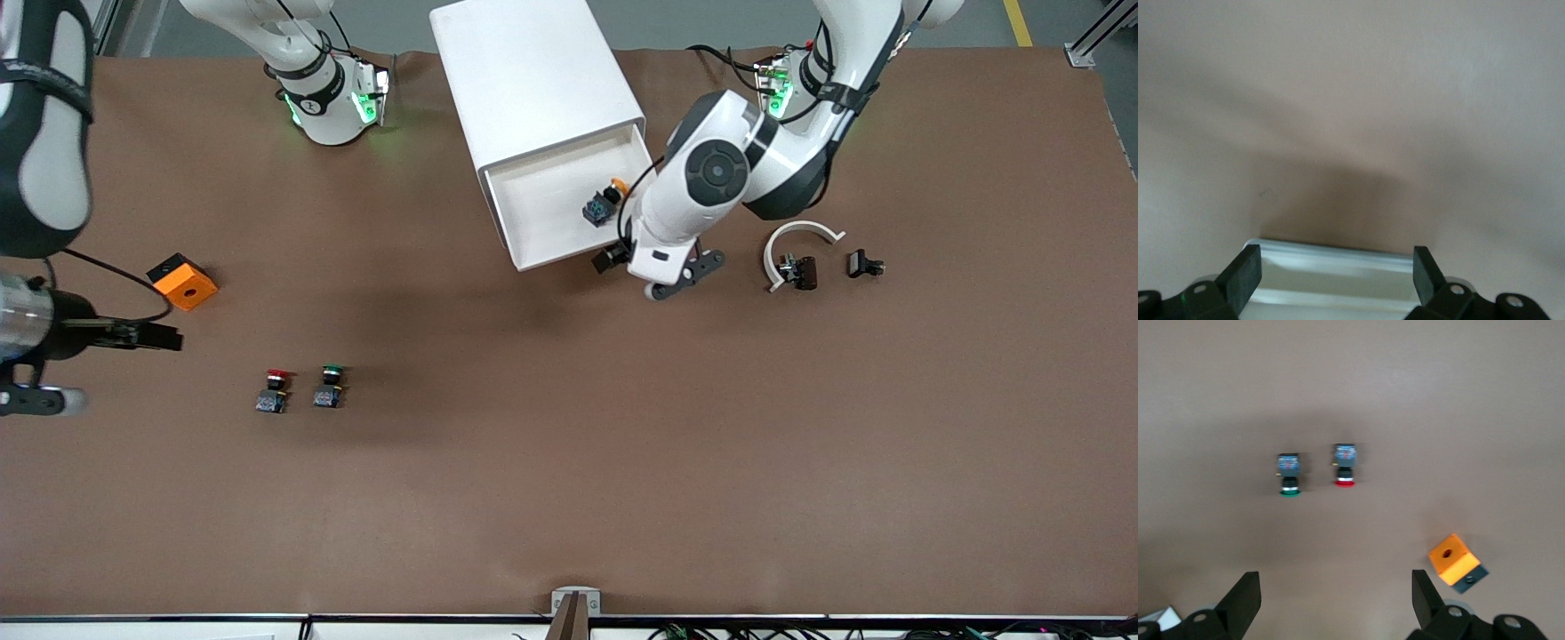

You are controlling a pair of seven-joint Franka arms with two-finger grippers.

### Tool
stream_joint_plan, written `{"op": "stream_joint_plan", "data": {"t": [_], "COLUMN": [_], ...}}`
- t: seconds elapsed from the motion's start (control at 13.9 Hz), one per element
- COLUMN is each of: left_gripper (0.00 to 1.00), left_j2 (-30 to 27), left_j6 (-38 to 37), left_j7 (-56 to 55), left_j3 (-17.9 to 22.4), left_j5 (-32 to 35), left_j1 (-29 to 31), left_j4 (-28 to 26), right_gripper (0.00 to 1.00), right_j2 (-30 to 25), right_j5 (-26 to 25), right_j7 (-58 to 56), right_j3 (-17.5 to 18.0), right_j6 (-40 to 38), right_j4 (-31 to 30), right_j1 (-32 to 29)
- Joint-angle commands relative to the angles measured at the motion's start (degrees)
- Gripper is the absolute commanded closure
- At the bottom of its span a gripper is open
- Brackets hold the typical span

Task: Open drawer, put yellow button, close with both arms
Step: 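Push the drawer closed with the left gripper while the right gripper withdraws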

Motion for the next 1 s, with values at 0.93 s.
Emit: {"op": "stream_joint_plan", "data": {"t": [0.93], "left_gripper": [0.00], "left_j2": [0.0], "left_j6": [2.6], "left_j7": [-10.8], "left_j3": [-15.1], "left_j5": [-2.3], "left_j1": [0.0], "left_j4": [-5.2], "right_gripper": [0.00], "right_j2": [-1.0], "right_j5": [-2.6], "right_j7": [-0.6], "right_j3": [1.3], "right_j6": [0.6], "right_j4": [0.0], "right_j1": [-4.5]}}
